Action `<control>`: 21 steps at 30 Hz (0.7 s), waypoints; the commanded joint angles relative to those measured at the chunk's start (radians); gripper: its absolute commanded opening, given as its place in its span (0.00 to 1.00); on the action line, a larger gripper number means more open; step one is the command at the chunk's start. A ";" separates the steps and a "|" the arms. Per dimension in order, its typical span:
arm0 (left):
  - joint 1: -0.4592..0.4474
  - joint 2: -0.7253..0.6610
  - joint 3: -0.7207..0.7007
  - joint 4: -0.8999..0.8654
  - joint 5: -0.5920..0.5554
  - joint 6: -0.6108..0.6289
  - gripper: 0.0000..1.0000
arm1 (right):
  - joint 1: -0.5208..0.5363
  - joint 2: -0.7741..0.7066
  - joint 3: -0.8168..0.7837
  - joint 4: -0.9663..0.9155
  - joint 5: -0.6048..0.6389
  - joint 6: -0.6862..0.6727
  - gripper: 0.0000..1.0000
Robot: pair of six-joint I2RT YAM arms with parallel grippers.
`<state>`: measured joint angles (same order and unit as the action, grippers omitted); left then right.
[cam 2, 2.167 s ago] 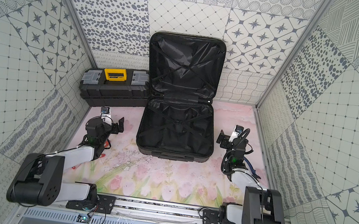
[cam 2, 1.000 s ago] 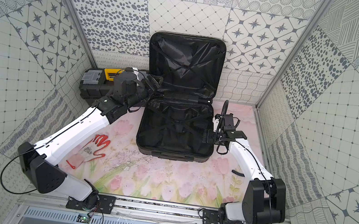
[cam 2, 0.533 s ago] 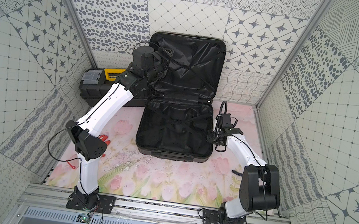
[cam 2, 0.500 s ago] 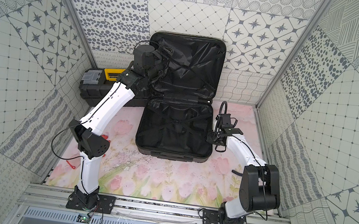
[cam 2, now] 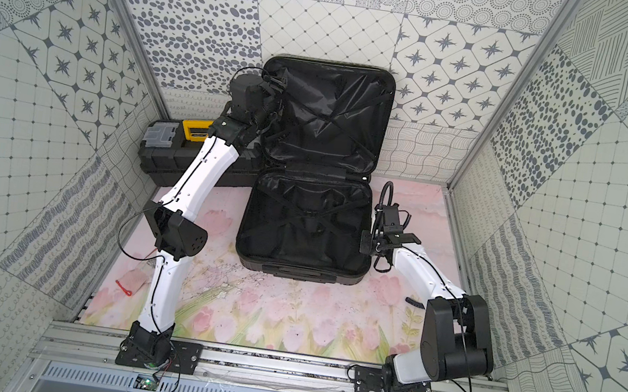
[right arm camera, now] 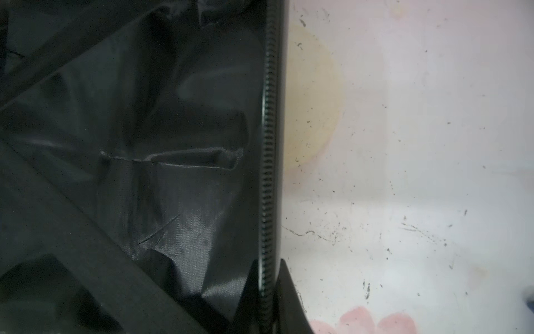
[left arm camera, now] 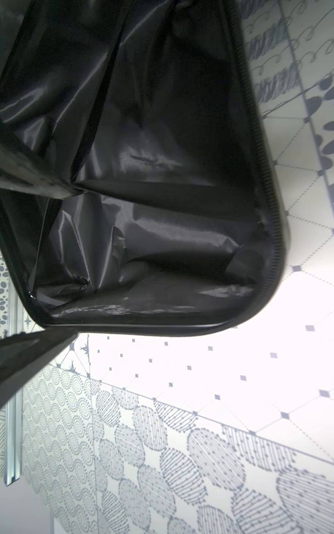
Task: Close the suitcase zippers
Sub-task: Close the suitcase at the center of the board.
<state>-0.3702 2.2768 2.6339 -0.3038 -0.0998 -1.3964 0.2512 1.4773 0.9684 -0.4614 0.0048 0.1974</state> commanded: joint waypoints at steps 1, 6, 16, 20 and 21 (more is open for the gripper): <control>0.050 -0.014 -0.013 -0.005 0.048 0.099 0.67 | 0.023 -0.017 -0.020 0.085 -0.028 -0.050 0.00; 0.080 -0.007 0.048 -0.111 0.067 0.440 0.59 | 0.022 -0.017 -0.030 0.083 -0.016 -0.070 0.00; 0.084 -0.026 -0.005 -0.227 -0.067 1.381 0.55 | -0.004 -0.024 -0.036 0.073 -0.015 -0.084 0.00; 0.099 0.003 0.003 -0.192 -0.031 1.444 0.54 | -0.012 -0.024 -0.034 0.067 -0.022 -0.081 0.00; 0.106 0.013 0.004 -0.179 0.013 1.443 0.54 | -0.014 -0.026 -0.034 0.067 -0.022 -0.081 0.00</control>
<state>-0.2871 2.2635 2.6232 -0.4793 -0.1177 -0.3687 0.2432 1.4658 0.9489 -0.4381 0.0078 0.1638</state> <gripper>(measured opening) 0.541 0.092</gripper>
